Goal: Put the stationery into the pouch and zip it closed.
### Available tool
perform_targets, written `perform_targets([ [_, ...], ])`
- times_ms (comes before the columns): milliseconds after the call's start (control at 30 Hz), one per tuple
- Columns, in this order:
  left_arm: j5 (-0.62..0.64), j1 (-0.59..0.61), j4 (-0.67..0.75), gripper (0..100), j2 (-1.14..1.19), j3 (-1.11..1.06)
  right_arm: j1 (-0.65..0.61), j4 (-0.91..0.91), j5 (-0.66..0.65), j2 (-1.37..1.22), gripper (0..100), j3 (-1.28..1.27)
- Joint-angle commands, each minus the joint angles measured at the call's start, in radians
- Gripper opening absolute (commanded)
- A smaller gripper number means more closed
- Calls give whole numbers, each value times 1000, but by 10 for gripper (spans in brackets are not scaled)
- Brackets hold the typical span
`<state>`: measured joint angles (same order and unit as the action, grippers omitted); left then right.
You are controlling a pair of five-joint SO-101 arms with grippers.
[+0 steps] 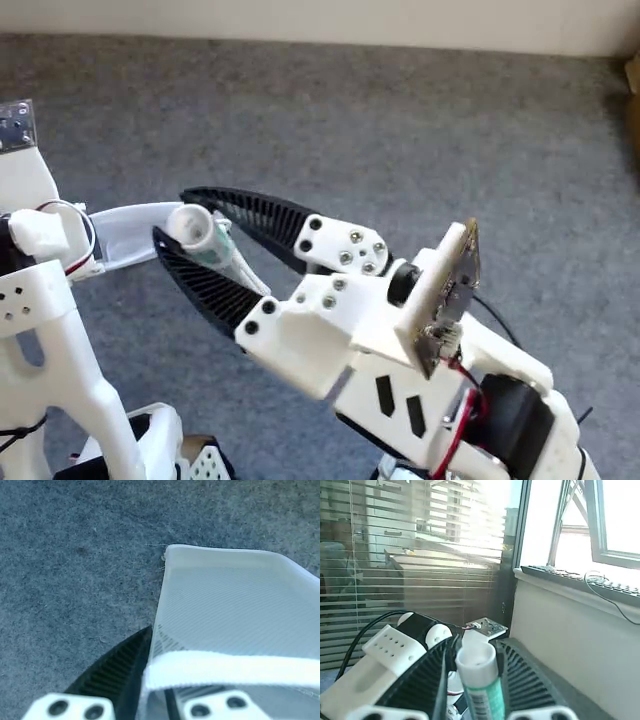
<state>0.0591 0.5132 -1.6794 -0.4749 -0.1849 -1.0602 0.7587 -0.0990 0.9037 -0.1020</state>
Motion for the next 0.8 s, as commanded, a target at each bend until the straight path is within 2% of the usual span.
perform_targets([
  [0, 12, -22, 20, 7, 31, -16, -28, -88, 3, -31, 20, -25],
  [333, 12, -22, 20, 7, 31, -16, -33, -278, 0, -38, 20, -214],
  [533, 12, -21, 20, 7, 31, -16, -35, -458, 0, -33, 17, -352],
  [767, 12, -18, 20, 7, 31, -18, -35, -484, 0, -41, 16, -384],
])
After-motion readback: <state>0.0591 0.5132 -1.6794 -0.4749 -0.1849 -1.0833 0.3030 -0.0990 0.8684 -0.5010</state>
